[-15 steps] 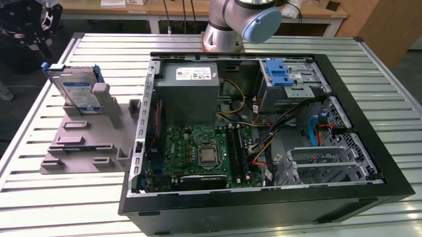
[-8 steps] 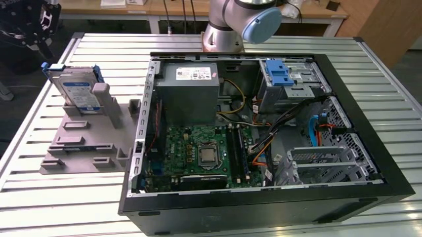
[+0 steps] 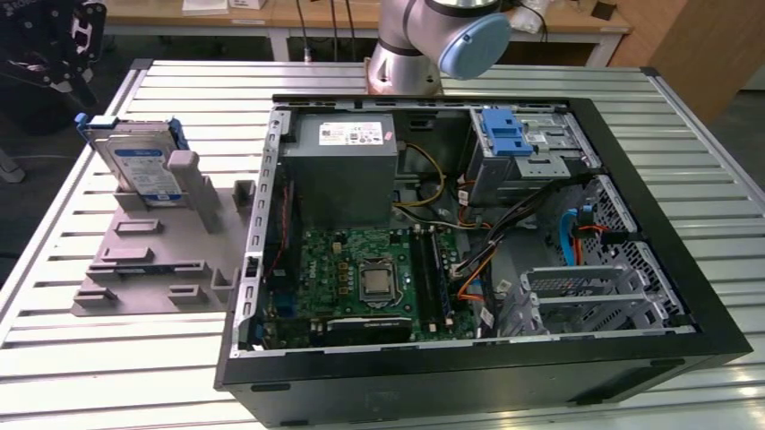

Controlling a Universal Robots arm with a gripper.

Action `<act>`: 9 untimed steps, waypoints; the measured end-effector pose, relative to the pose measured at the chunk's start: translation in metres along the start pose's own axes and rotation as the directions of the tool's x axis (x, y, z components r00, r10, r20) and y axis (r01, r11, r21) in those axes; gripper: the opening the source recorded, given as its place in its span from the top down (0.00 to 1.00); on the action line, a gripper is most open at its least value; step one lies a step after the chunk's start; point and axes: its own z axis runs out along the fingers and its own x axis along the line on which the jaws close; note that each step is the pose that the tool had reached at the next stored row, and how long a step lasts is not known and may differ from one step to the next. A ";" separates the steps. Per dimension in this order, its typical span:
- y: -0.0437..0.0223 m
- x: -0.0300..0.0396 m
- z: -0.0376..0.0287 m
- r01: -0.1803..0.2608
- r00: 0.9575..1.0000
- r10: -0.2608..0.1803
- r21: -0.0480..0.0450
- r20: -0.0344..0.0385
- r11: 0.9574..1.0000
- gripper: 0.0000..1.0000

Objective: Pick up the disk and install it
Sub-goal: 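Pick up the disk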

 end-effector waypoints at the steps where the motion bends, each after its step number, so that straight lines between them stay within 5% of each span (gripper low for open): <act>1: 0.0000 0.0000 0.0000 0.017 1.000 -0.017 0.000 0.000 1.000 0.89; 9: 0.0000 0.0000 0.0001 0.147 0.989 -0.147 -0.004 -0.003 0.989 0.89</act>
